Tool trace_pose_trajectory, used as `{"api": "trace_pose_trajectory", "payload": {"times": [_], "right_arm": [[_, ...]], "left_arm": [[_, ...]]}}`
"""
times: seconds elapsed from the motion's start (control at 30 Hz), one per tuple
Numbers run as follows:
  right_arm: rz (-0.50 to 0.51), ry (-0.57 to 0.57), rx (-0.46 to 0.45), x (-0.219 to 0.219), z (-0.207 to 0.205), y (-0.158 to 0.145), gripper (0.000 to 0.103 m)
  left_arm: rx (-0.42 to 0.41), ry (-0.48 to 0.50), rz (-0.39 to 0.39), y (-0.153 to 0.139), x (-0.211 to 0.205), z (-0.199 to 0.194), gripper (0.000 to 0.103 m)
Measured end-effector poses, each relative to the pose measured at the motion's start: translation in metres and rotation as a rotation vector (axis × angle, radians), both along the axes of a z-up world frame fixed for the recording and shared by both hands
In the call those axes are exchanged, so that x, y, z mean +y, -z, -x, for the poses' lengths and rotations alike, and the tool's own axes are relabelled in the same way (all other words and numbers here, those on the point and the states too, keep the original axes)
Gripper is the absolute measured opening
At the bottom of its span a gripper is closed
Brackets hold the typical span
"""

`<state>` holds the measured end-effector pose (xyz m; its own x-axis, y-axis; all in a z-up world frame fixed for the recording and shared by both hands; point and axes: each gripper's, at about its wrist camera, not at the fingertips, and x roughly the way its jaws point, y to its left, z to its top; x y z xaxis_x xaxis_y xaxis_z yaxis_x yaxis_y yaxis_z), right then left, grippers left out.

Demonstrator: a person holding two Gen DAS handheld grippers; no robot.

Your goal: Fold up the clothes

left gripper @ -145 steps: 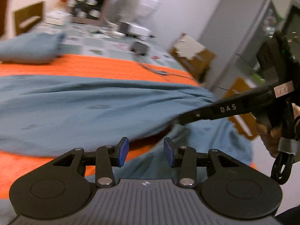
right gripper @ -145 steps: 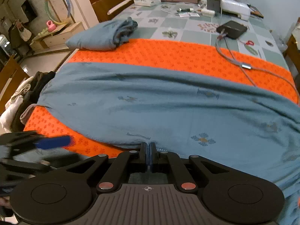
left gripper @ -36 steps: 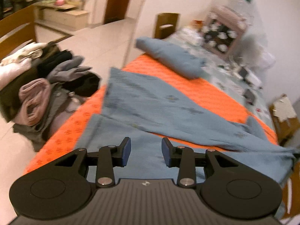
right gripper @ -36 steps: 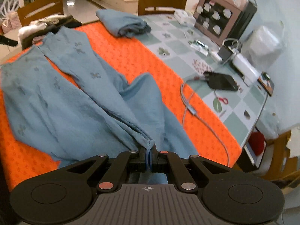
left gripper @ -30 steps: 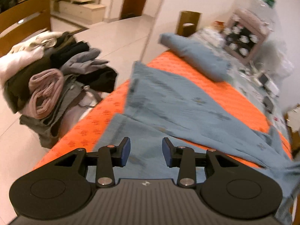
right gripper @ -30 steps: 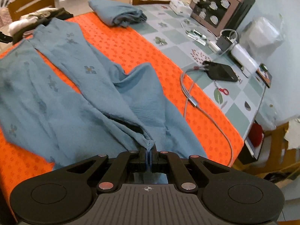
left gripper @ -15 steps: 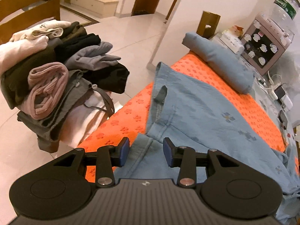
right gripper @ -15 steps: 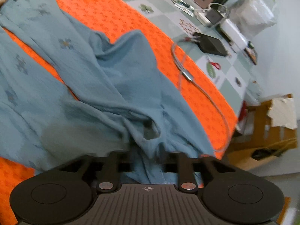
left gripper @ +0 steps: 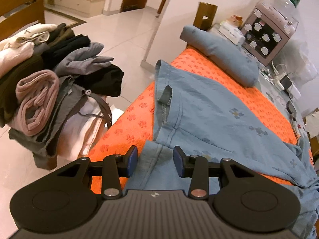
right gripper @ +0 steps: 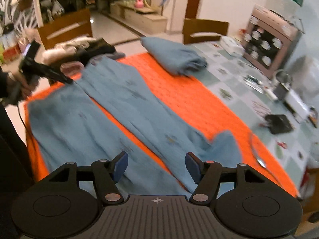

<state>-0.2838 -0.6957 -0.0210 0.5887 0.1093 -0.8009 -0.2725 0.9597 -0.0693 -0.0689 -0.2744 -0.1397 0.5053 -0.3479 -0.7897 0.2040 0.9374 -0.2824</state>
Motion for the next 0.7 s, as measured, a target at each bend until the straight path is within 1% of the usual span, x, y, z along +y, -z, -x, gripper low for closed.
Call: {"api": "trace_pose_trajectory", "payload": {"times": [0.1, 0.13, 0.17, 0.2, 0.23, 0.27, 0.3, 0.4, 0.57, 0.63, 0.7], "right_arm": [[-0.006, -0.027, -0.010, 0.023, -0.012, 0.007, 0.066], [-0.011, -0.040, -0.013, 0.030, -0.016, 0.009, 0.066], [-0.015, -0.052, -0.018, 0.036, -0.021, 0.012, 0.066], [-0.017, -0.065, -0.021, 0.043, -0.024, 0.014, 0.066], [-0.019, -0.079, -0.023, 0.051, -0.027, 0.016, 0.066], [-0.019, -0.093, -0.027, 0.057, -0.031, 0.018, 0.066], [-0.020, -0.110, -0.032, 0.064, -0.035, 0.019, 0.066], [-0.036, -0.159, -0.044, 0.080, -0.048, 0.022, 0.066], [-0.079, -0.247, -0.045, 0.104, -0.069, 0.027, 0.066], [-0.096, -0.285, -0.040, 0.112, -0.077, 0.029, 0.066], [-0.106, -0.325, -0.029, 0.120, -0.085, 0.032, 0.066]], "left_arm": [[-0.006, 0.021, -0.003, 0.004, 0.001, -0.006, 0.044], [-0.008, 0.029, 0.000, 0.004, 0.001, -0.006, 0.041], [-0.008, 0.037, 0.001, 0.004, 0.001, -0.006, 0.036], [-0.006, 0.047, 0.007, 0.003, 0.002, -0.006, 0.019], [-0.001, 0.059, 0.019, 0.002, 0.004, -0.005, 0.010], [0.004, 0.072, 0.032, 0.002, 0.005, -0.004, 0.008], [0.007, 0.082, 0.045, 0.000, 0.007, -0.003, 0.002], [0.018, 0.110, 0.102, -0.009, 0.016, 0.005, 0.002], [0.071, 0.165, 0.183, -0.027, 0.040, 0.030, 0.002], [0.101, 0.202, 0.192, -0.029, 0.049, 0.044, 0.002], [0.127, 0.241, 0.173, -0.026, 0.053, 0.059, 0.002]]}}
